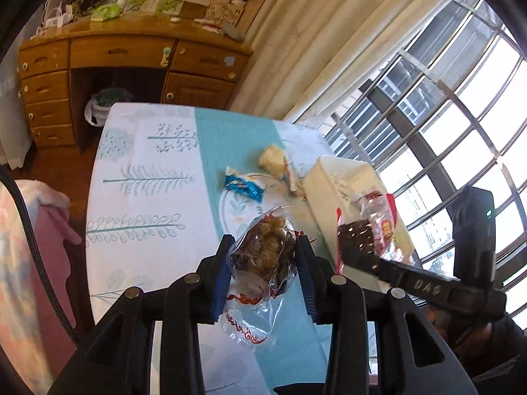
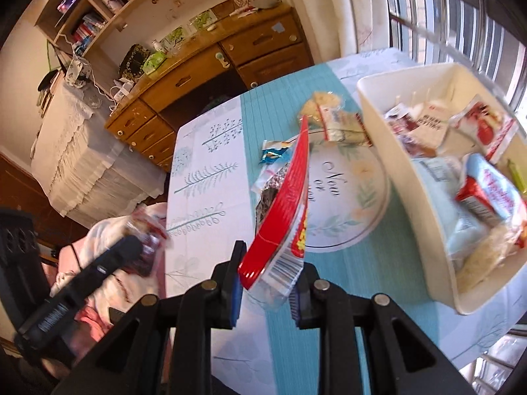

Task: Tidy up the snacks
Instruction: 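Lift both held bags and carry them over the white tray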

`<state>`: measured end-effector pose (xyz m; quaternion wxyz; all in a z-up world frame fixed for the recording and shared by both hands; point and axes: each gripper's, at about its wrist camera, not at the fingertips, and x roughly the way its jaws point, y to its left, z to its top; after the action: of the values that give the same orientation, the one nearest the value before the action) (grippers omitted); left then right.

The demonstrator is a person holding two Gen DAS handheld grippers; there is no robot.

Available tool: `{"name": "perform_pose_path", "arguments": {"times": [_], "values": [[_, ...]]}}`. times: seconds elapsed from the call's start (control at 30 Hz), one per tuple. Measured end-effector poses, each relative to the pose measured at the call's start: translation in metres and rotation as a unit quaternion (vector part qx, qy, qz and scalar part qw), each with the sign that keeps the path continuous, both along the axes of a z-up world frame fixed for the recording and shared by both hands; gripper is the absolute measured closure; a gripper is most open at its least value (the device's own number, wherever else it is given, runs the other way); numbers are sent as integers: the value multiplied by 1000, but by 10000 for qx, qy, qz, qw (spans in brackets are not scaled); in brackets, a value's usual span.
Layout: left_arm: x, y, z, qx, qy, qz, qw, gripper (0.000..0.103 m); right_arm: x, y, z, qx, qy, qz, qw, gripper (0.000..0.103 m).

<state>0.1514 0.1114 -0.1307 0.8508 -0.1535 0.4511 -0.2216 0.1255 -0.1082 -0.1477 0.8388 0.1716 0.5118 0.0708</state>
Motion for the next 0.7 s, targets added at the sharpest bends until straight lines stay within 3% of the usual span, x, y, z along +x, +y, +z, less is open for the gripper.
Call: {"name": "perform_pose_path", "arguments": {"times": [0.2, 0.7], "values": [[-14, -31, 20, -43, -71, 142, 9999, 67, -11, -22, 6, -285, -161, 306, 9990, 80], [-22, -156, 53, -143, -499, 282, 9983, 67, -21, -111, 25, -876, -694, 1076, 9879, 80]]}}
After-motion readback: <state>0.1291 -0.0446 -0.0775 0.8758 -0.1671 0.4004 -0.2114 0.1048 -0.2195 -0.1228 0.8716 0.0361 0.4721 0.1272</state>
